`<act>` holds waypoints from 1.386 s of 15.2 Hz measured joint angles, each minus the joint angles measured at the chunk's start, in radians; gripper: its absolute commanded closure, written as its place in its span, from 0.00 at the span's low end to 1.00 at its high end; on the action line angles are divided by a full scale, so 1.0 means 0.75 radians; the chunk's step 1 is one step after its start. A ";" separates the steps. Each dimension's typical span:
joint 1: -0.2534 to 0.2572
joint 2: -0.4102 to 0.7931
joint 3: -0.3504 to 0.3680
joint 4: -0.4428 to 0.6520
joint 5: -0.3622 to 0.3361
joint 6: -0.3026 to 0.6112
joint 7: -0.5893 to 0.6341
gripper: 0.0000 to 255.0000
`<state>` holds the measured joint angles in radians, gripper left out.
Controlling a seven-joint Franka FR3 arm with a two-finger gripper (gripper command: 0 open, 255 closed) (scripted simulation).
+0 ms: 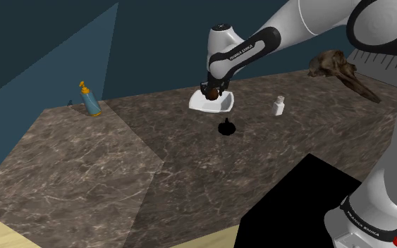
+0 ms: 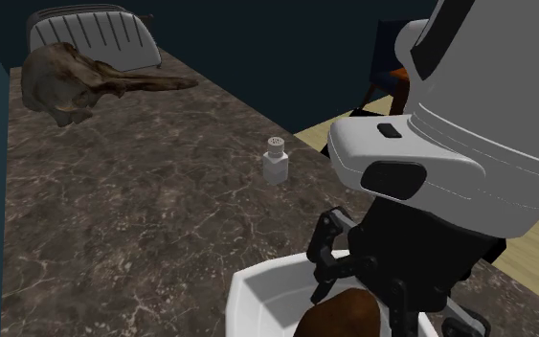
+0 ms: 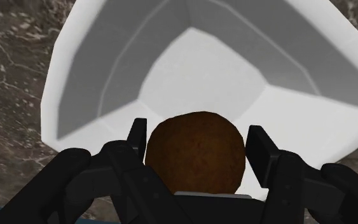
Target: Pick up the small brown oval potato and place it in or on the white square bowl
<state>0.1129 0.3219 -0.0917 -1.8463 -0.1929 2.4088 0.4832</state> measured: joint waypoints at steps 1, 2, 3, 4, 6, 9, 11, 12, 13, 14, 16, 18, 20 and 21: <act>0.000 0.001 0.000 -0.003 0.000 0.003 0.001 1.00; 0.000 0.001 0.000 -0.004 -0.001 0.005 0.001 1.00; 0.000 0.001 0.000 -0.005 -0.001 0.006 0.002 1.00; 0.000 0.001 0.000 -0.005 -0.001 0.007 0.002 1.00; 0.000 0.001 0.000 -0.005 -0.001 0.007 0.002 0.00; 0.000 0.001 0.000 -0.005 -0.001 0.007 0.002 0.00; 0.000 0.001 0.000 -0.005 -0.001 0.007 0.002 0.00; 0.000 0.001 0.000 -0.005 -0.001 0.007 0.002 0.00; 0.004 -0.019 0.000 -0.013 -0.003 -0.007 0.004 0.00; 0.006 -0.044 0.002 -0.014 -0.002 -0.030 0.003 0.00; 0.014 -0.095 0.005 -0.005 -0.001 -0.089 0.003 0.00; 0.016 -0.112 0.007 -0.003 -0.001 -0.109 0.002 0.00; 0.016 -0.114 0.007 -0.001 0.000 -0.114 0.002 0.00; 0.017 -0.114 0.007 0.000 0.000 -0.115 0.002 0.00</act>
<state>0.1253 0.2362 -0.0867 -1.8465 -0.1931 2.3226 0.4844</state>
